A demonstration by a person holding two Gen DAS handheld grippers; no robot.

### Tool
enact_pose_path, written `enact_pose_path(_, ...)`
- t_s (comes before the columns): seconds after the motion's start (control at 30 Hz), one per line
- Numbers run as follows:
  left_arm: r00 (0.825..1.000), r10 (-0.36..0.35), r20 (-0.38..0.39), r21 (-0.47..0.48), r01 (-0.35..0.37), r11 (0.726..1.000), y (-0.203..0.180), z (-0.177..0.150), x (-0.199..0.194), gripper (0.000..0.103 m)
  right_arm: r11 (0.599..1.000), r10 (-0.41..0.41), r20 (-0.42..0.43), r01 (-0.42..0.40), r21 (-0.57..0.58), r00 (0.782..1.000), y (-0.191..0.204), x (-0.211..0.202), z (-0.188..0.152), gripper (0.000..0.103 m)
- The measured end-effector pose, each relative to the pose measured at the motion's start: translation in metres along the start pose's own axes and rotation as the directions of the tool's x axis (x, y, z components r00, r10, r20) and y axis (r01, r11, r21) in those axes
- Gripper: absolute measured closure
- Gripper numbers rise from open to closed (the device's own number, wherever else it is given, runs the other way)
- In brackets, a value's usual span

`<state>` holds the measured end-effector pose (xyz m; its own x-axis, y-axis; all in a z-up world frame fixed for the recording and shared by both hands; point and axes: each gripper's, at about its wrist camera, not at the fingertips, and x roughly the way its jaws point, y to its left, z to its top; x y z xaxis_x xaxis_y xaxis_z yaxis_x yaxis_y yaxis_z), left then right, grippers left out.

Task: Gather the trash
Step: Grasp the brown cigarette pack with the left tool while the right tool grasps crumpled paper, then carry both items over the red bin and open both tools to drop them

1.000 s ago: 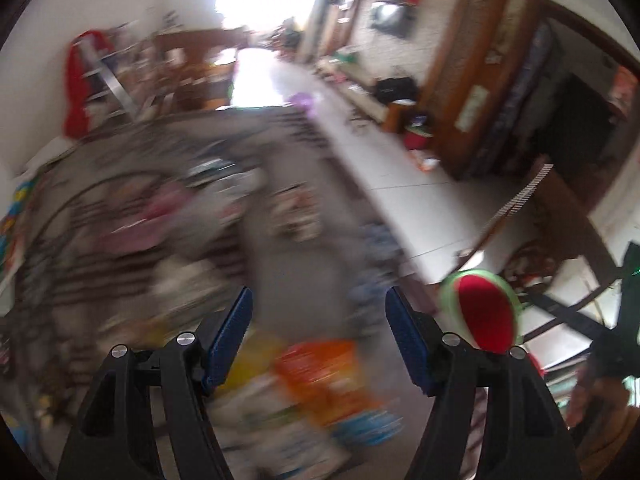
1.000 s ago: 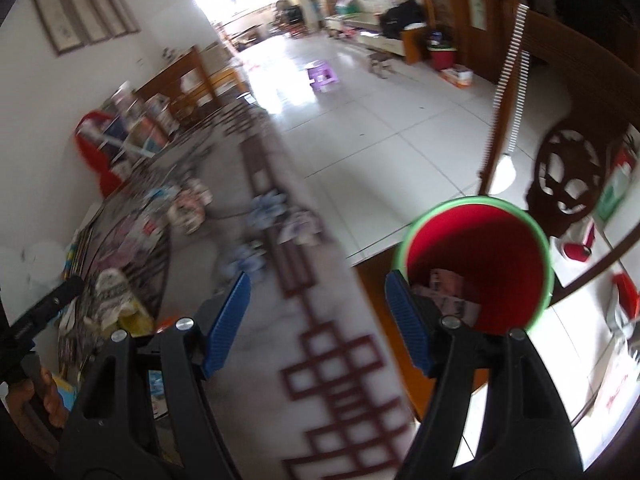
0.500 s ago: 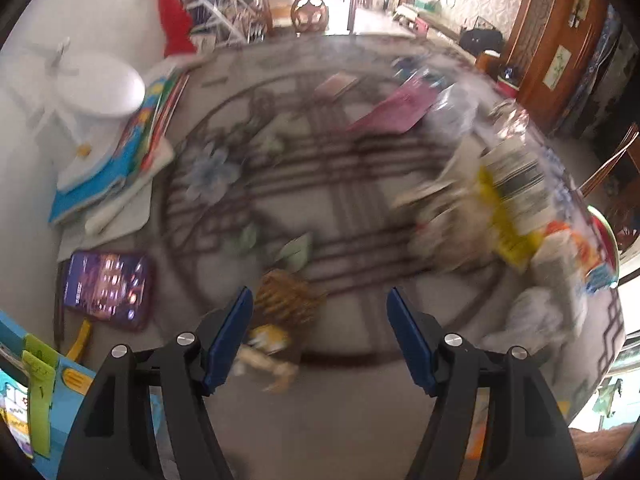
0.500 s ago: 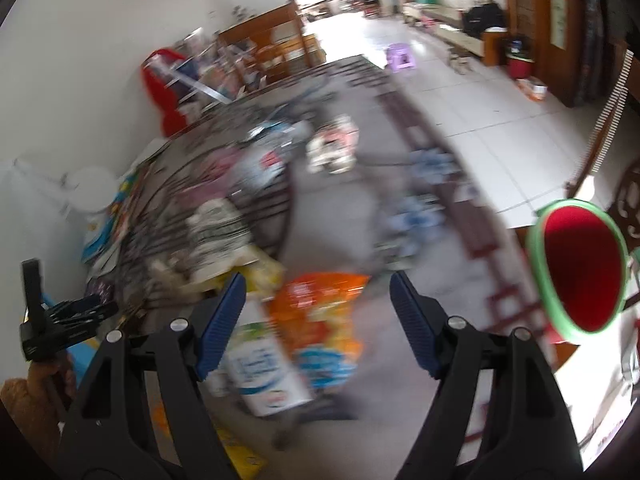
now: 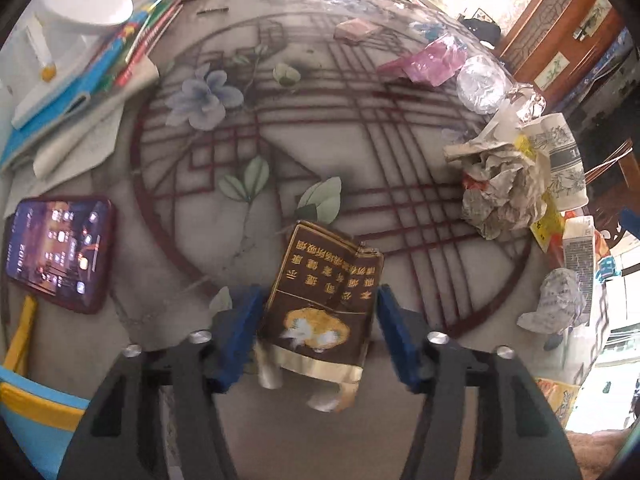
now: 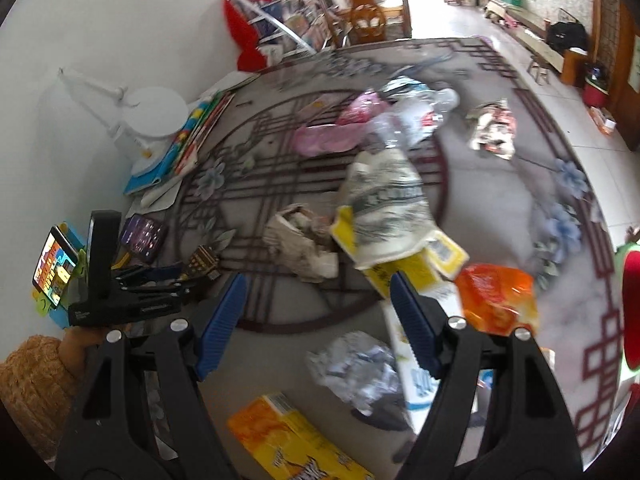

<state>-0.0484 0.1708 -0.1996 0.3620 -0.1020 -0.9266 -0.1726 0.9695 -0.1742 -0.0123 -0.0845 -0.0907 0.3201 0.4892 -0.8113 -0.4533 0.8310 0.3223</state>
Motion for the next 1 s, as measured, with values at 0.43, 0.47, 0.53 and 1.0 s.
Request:
enact_pose_path(0.43,0.991,-0.038,0.125,-0.025,0.041,0.999,-0.013,0.01,-0.032,0.056,0.995,-0.026,-0.076,0.018,-0.1,0.997,0.028,0.073,0.034,0.031)
enact_pose_path(0.47,0.989,-0.044,0.138,-0.019,0.047,0.999,-0.017,0.012,-0.036,0.056,0.995,-0.026,-0.086,0.018,-0.095,0.996,0.027,0.079,0.036,0.031)
enact_pose_path(0.53,0.987,-0.049,0.151,-0.009,0.051,0.999,-0.023,0.014,-0.04,0.056,0.996,-0.024,-0.116,0.014,-0.086,0.993,0.025,0.093,0.038,0.031)
enact_pose_path(1.0,0.978,-0.074,0.194,-0.028,0.081,0.996,-0.041,0.031,-0.046,0.055,0.996,0.08,-0.028,-0.081,-0.044,0.996,0.013,0.046,0.044,0.067)
